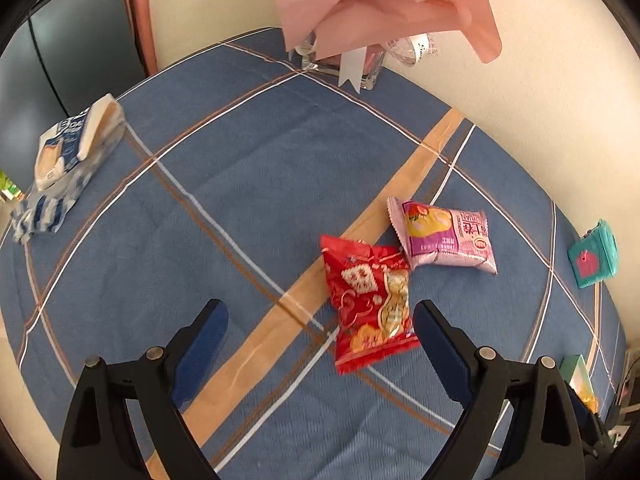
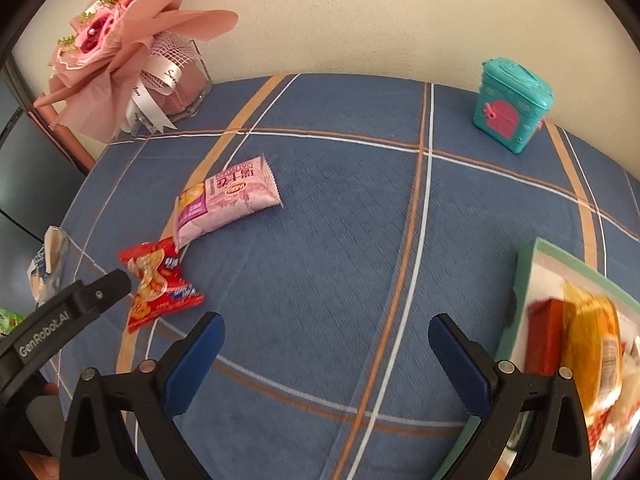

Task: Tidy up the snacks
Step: 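Move both grippers toward the red snack bag and pink Swiss roll, then grasp the pink Swiss roll with the right gripper while the left grasps the red snack bag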

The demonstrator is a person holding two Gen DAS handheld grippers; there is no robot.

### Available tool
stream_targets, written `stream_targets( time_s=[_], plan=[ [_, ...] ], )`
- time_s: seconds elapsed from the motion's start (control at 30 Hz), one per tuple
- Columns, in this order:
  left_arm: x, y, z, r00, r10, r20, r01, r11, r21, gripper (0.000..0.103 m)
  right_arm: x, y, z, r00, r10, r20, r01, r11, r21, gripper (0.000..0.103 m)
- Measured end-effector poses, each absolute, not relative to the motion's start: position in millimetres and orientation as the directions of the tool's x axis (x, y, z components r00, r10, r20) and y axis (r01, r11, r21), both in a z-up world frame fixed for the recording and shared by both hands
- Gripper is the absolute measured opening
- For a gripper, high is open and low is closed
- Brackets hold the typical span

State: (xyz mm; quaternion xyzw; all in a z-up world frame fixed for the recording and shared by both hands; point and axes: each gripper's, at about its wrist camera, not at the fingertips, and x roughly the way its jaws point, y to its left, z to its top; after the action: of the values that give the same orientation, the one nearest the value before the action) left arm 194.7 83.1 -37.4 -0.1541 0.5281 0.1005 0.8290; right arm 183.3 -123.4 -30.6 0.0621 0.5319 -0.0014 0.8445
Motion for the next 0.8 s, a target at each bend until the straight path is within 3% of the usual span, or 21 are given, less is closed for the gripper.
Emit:
stream_targets(
  time_s=[0.8],
  plan=[
    [201, 137, -52, 0.477, 0.002, -0.879, -0.427, 0.875, -0.229, 0.094, 275, -70, -43, 0.416, 0.146, -0.898, -0.043, 0.989, 0.141, 0.103]
  ],
)
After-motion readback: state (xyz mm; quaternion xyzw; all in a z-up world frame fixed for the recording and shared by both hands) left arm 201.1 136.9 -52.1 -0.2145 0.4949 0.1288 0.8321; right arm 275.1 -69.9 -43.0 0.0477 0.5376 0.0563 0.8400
